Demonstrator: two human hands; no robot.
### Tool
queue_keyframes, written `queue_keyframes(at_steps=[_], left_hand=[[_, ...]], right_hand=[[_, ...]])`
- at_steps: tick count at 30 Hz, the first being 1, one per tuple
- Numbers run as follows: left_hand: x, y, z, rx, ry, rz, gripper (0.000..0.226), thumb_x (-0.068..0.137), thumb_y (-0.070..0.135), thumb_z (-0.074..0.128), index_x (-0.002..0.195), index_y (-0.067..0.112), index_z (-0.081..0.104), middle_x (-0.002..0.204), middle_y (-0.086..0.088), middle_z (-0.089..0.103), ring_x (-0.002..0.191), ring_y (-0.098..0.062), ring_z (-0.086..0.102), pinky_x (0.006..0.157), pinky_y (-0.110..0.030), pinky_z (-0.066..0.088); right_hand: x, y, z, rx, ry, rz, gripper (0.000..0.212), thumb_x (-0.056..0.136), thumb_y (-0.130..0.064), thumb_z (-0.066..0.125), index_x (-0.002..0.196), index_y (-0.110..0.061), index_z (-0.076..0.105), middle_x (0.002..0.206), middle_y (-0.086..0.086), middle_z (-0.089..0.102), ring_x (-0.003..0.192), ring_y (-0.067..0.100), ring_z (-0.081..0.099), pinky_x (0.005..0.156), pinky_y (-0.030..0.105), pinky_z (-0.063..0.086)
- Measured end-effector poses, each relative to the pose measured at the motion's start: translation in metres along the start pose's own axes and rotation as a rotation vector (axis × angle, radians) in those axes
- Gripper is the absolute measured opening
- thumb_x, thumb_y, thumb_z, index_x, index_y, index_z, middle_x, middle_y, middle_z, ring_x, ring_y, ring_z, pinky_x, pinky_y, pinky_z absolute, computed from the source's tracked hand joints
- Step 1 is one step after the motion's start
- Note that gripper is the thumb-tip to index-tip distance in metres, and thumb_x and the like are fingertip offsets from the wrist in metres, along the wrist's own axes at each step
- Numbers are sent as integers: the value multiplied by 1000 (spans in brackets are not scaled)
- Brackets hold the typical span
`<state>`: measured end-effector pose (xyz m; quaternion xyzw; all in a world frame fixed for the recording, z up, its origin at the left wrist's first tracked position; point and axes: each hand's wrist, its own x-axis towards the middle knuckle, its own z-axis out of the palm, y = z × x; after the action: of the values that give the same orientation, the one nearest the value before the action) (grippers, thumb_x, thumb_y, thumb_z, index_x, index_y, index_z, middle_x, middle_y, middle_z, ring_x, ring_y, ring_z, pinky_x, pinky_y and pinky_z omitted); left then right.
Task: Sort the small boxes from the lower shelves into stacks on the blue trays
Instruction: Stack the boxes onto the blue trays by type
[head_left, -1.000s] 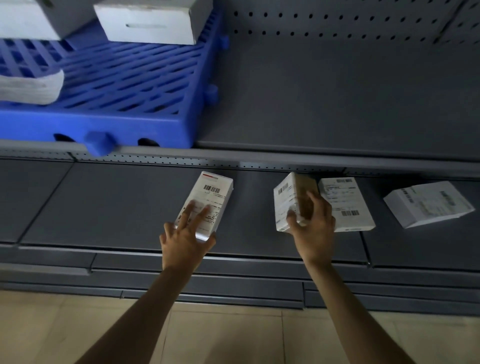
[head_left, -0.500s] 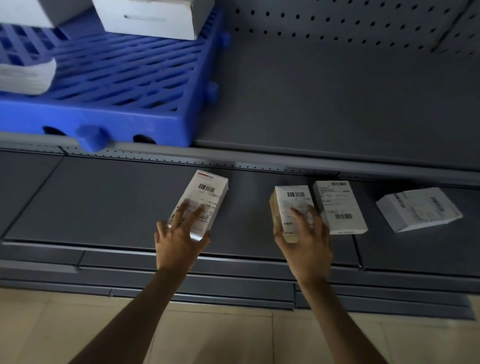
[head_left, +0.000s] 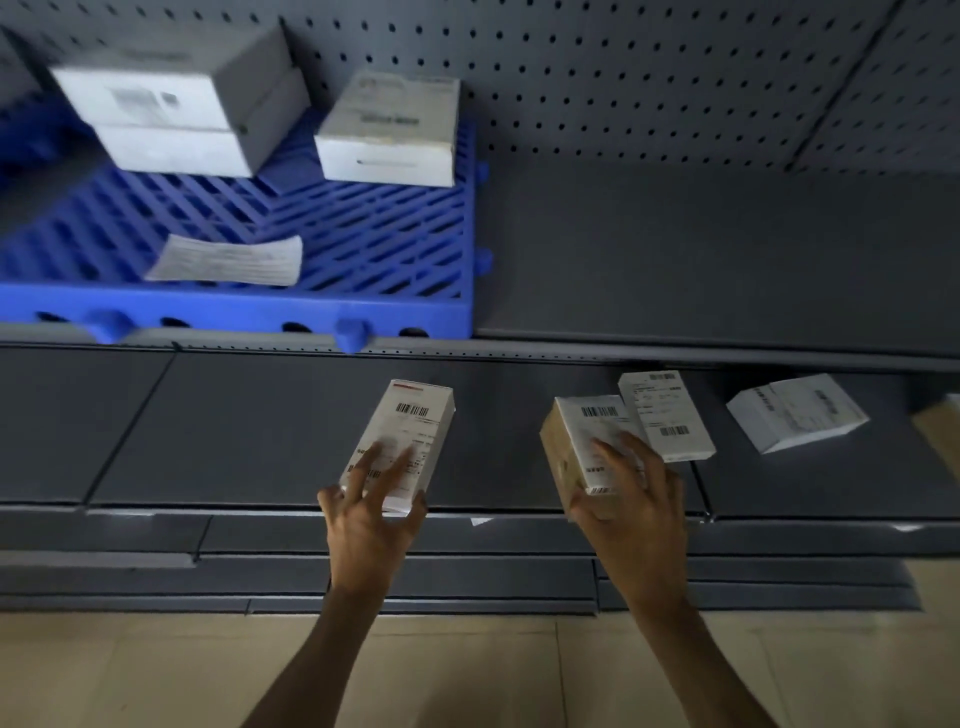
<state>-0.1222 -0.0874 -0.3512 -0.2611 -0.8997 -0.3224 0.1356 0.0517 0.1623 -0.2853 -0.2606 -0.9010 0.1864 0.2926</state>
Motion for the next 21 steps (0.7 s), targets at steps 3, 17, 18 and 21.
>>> queue_keyframes(at_steps=[3,17,18,21], left_hand=[[-10,4,-33,-21,37,45,62,75,29,90,132,29,67,149,-4,53,128,-26,57,96,-39,38],[-70,50,-201,-51,144,71,54,76,32,89,126,30,69,145,7,56,115,-32,61,88,-44,41],[-76,56,-213,-43,148,79,54,75,31,90,126,29,70,144,6,57,112,-30,62,88,-42,41],[-93,72,-248,-37,196,89,52,76,30,90,124,27,71,143,5,58,101,-26,62,89,-35,37]], right_hand=[[-24,-31,-32,3,-9,17,67,77,-42,81,137,-22,60,149,0,47,130,28,50,110,25,32],[-107,-157,-102,184,-33,26,76,61,-30,93,131,-32,65,147,-8,47,116,29,50,89,46,55],[-109,-164,-107,193,-34,4,74,62,-32,92,131,-33,65,147,-8,48,116,29,50,90,44,54],[-119,-187,-128,230,-52,-35,71,66,-34,89,132,-33,64,148,-8,46,118,25,46,92,41,52]])
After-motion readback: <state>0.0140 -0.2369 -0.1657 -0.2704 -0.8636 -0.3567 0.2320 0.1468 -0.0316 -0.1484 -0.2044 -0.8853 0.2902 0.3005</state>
